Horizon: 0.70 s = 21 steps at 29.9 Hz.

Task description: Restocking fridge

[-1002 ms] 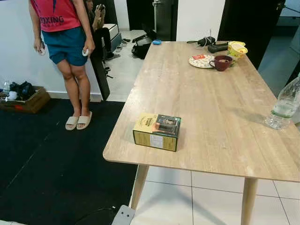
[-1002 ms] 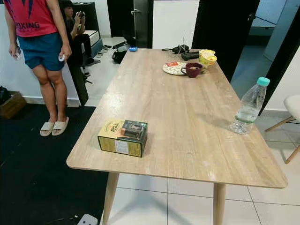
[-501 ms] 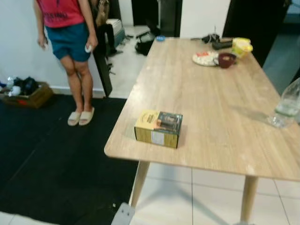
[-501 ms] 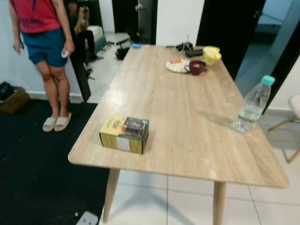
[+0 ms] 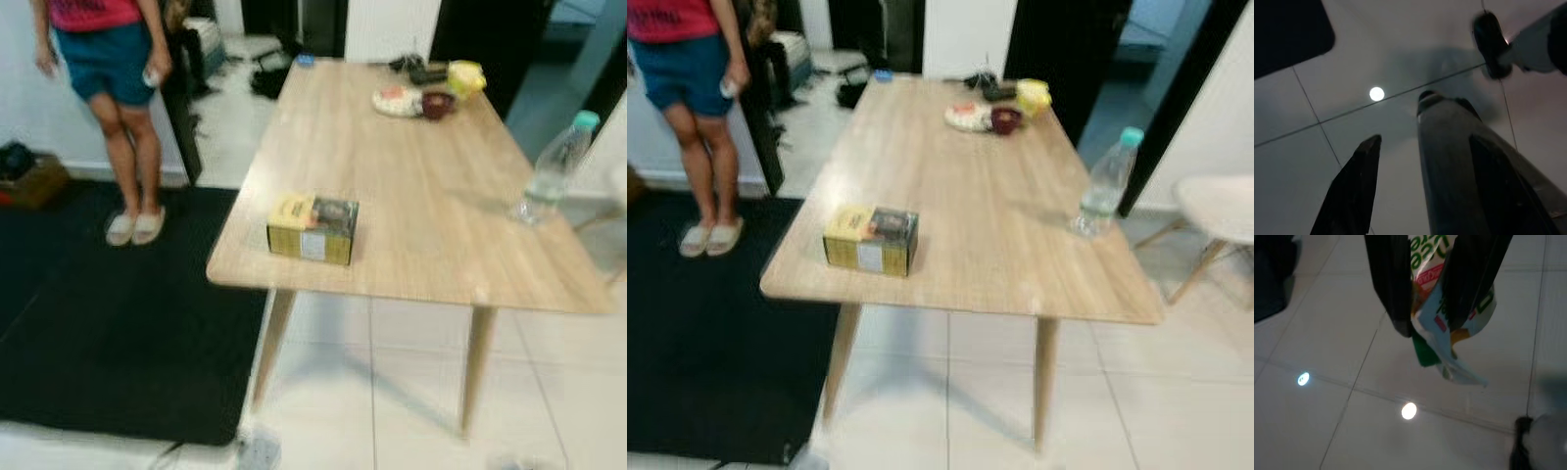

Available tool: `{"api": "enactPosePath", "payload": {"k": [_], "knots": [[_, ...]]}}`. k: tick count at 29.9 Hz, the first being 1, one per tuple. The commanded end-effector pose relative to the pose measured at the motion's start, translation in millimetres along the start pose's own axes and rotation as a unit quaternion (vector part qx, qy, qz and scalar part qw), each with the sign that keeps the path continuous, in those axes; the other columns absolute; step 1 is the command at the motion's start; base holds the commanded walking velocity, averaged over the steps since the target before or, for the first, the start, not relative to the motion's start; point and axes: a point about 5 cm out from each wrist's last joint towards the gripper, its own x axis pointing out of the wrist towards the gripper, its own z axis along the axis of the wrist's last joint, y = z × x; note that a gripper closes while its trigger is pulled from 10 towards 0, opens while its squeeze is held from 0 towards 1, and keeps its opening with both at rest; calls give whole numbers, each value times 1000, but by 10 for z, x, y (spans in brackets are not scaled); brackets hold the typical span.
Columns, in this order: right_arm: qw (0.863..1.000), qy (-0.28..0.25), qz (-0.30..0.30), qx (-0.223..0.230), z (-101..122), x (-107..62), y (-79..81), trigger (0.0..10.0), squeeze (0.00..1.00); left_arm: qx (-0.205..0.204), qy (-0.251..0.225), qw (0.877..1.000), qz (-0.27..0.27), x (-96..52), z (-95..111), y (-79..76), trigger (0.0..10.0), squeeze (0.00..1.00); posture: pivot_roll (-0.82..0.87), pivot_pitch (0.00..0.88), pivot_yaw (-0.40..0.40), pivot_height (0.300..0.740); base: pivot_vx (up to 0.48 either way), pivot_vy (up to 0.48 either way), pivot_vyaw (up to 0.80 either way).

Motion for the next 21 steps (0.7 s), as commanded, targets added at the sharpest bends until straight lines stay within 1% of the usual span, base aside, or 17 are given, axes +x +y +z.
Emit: {"api": "enactPosePath", "payload": {"k": [1,6,21], "knots": [[1000,-4,-5,-7,36,2,-39,10000,0,3,10,1000,-3,-4,-41,-3,10000,0,13,0,-44,740,-480,0,0],[1000,-5,-4,-4,38,2,-36,10000,0,2,8,1000,-4,-3,-34,-5,10000,0,13,0,-44,740,-394,0,0],[1000,-9,12,1,59,2,-17,10000,0,5,4,1000,-3,-1,-7,2,10000,0,12,0,-43,740,0,0,0]]}}
